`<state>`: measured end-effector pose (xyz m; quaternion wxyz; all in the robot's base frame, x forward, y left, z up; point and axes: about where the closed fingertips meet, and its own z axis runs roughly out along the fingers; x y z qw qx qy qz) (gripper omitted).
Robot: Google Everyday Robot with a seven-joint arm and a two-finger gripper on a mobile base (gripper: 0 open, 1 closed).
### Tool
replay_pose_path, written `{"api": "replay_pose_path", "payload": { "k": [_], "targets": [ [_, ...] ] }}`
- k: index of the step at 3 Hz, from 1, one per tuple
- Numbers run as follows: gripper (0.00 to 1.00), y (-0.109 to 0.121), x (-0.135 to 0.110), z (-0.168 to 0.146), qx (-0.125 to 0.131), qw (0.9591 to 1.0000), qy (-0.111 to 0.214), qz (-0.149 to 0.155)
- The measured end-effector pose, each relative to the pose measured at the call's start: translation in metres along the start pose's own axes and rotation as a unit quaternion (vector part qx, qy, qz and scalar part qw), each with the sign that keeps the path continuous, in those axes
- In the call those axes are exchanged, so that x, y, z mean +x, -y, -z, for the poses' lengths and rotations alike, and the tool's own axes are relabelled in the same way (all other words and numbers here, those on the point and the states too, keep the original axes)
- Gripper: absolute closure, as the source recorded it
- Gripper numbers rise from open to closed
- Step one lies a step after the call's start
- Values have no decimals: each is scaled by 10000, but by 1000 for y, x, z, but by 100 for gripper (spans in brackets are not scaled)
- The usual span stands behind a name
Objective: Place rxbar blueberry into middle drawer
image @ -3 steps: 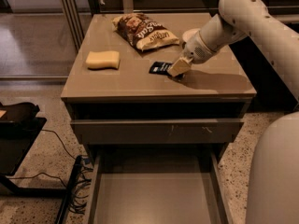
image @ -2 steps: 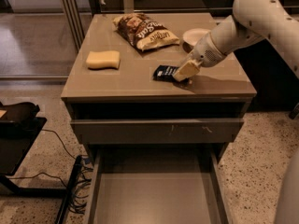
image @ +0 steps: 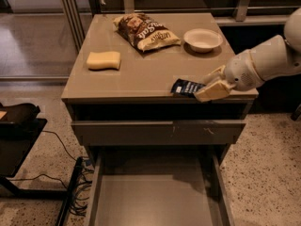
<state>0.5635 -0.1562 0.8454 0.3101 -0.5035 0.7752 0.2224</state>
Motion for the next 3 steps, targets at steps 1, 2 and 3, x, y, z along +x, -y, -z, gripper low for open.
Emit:
{"api": "replay_pose_path", "payload": {
  "k": [1, 2, 3],
  "targets": [
    [100, -40, 28, 13, 95, 9999, 57, -60],
    [100, -73, 62, 1, 78, 9996, 77, -250],
    [100, -92, 104, -44, 139, 9983, 78, -553]
  ]
}}
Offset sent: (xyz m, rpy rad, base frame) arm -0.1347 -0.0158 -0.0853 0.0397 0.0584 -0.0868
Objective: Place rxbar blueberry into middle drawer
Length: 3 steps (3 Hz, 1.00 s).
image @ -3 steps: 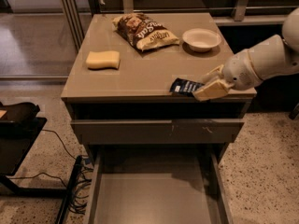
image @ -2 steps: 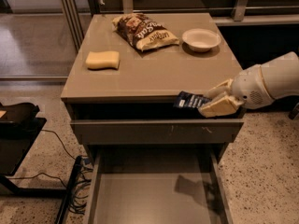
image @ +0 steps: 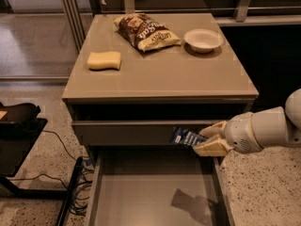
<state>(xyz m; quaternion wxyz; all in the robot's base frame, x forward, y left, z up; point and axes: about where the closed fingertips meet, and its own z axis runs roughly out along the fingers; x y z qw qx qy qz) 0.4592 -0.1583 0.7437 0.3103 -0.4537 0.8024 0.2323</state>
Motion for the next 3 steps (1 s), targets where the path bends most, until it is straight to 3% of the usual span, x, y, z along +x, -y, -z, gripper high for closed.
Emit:
{"api": "replay_pose_path", "payload": {
  "k": [2, 3],
  "targets": [
    [100, -1, 5, -14, -109, 9999, -38, -71],
    [100, -3, 28, -56, -297, 9990, 8, -326]
  ]
}}
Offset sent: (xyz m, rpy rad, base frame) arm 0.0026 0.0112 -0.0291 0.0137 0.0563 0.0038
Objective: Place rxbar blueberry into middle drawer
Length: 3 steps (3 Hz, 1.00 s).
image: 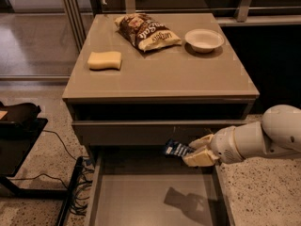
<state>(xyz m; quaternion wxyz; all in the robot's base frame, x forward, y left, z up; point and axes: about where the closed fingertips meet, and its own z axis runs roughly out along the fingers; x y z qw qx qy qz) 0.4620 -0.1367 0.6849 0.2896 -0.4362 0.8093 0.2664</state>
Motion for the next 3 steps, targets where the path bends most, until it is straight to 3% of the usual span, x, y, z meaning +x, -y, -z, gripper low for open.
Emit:
{"api": "replay_pose_path", "payload": {
  "k": [1, 3],
  "targets": [
    [100, 9, 33, -45, -17, 9998, 117, -172],
    [100, 28, 95, -118, 271, 9992, 143, -238]
  ]
}}
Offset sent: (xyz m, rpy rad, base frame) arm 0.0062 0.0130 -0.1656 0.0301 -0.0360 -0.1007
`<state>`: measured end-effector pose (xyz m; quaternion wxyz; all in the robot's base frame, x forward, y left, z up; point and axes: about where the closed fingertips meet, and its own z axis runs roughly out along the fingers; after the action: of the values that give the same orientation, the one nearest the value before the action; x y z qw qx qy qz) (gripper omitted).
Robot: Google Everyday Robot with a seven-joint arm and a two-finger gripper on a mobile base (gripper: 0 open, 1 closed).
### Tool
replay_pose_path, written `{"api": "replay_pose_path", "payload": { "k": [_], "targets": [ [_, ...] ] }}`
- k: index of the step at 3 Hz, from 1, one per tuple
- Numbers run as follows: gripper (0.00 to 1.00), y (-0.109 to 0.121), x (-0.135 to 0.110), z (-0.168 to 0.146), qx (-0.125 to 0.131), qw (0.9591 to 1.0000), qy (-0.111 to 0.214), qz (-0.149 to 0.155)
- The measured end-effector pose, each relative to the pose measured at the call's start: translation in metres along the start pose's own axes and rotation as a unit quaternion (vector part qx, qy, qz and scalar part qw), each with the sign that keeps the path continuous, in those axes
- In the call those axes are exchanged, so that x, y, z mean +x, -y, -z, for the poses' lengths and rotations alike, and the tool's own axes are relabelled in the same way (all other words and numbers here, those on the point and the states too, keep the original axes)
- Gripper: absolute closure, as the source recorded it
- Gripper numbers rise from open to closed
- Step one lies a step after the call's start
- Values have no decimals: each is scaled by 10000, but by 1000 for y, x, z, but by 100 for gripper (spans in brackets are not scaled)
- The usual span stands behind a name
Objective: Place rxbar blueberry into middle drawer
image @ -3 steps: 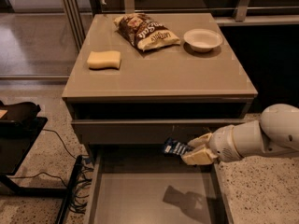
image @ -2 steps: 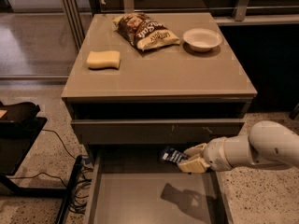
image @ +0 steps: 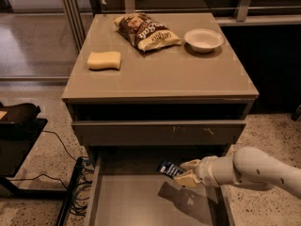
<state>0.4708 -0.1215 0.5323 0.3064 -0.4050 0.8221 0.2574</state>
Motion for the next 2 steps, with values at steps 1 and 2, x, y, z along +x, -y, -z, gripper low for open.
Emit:
{"api": "replay_pose_path", "payload": {
  "k": [1, 2],
  "targets": [
    [100, 11, 26, -32, 75, 9999, -80, 5],
    [100, 16, 49, -61, -20, 9997, -233, 50]
  ]
}}
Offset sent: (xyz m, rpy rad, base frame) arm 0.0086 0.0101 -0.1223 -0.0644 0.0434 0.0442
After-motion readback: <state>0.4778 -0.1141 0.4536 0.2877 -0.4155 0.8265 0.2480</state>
